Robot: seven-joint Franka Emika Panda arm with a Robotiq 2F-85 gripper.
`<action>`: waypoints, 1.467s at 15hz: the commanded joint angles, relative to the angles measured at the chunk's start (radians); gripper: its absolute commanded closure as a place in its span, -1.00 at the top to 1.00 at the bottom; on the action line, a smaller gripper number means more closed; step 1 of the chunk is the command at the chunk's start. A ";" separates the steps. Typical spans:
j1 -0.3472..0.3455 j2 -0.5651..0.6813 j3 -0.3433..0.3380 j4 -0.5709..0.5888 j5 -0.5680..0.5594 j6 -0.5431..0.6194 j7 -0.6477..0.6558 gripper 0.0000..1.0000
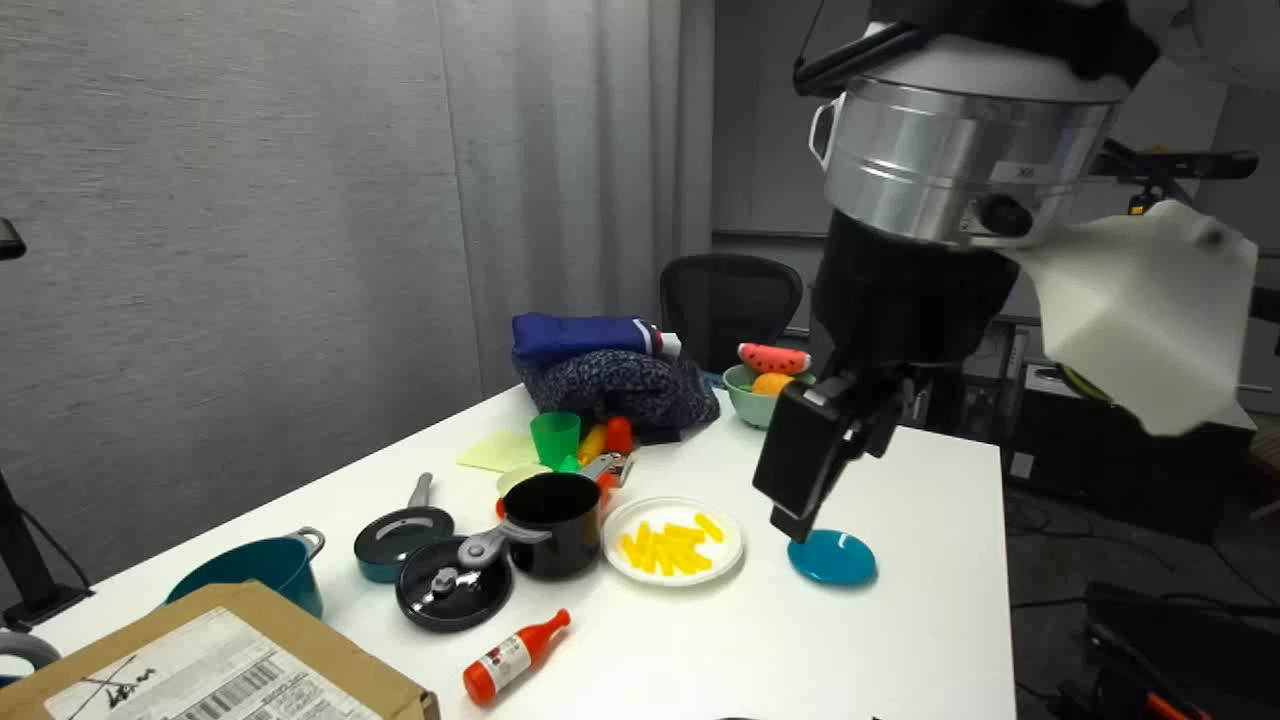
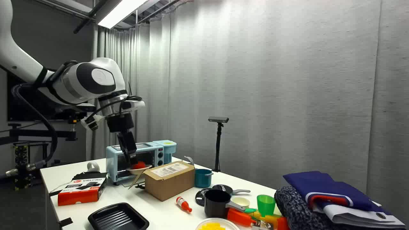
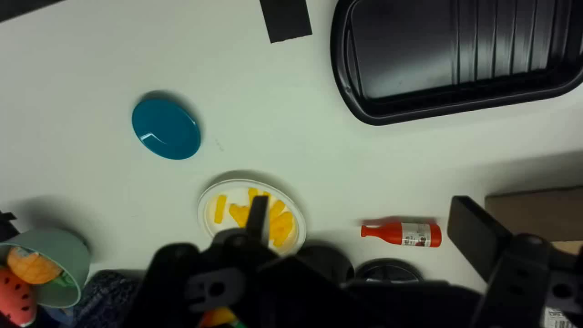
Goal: Pour the fries on the white plate into the black pot
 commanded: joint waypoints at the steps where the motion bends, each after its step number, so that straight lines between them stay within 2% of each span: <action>1: 0.046 0.009 -0.044 0.002 -0.024 -0.005 0.017 1.00; 13: 0.039 0.012 -0.048 0.003 -0.032 -0.005 0.031 1.00; 17: -0.006 0.041 -0.132 0.004 -0.057 0.026 0.062 1.00; 19: -0.033 0.071 -0.186 0.010 -0.090 0.068 0.072 1.00; 22: -0.070 0.158 -0.268 0.039 -0.075 0.164 0.098 1.00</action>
